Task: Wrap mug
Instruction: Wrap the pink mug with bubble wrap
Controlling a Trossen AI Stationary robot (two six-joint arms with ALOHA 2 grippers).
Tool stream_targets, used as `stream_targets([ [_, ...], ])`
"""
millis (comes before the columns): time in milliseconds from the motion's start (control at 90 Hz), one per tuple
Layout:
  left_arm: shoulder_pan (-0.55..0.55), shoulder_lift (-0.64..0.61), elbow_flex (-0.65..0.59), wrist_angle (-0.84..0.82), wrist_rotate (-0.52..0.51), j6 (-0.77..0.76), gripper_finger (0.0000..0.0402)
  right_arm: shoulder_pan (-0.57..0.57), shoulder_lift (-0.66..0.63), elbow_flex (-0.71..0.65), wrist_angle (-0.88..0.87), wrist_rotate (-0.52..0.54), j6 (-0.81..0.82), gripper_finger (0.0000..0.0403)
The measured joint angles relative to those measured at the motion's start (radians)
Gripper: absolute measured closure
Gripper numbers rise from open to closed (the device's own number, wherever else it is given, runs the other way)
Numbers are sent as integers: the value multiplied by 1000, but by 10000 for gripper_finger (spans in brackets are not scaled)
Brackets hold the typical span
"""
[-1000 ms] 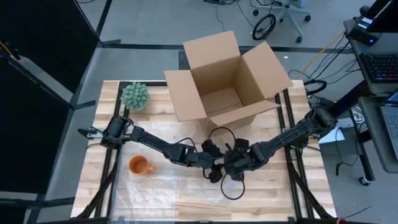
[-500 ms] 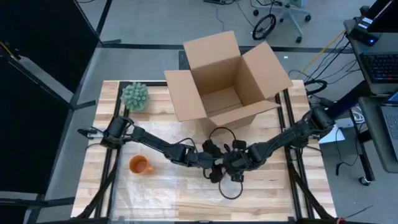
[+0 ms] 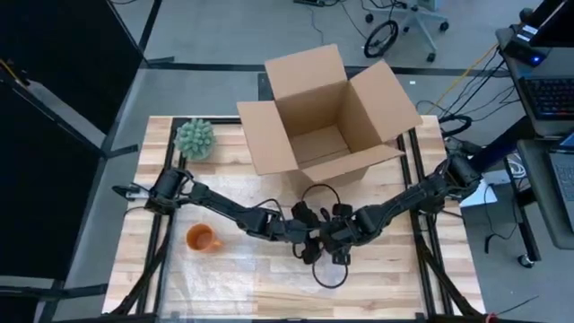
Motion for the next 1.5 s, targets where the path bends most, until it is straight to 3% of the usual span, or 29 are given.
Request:
stream_targets([
  [156,0,0,0,-2,-2,-1,194,0,-1,71,-82,-12,-21,153],
  [322,0,0,0,-2,-3,-1,194,0,-2,121,-200,6,-23,127],
  [611,0,-1,1,-3,-1,-2,194,-1,-40,189,-249,121,-46,122],
  [1033,0,0,0,-2,3,-1,194,33,-150,198,-445,149,51,122],
  [1500,0,0,0,-2,3,-2,194,26,-150,-34,-156,190,71,122],
])
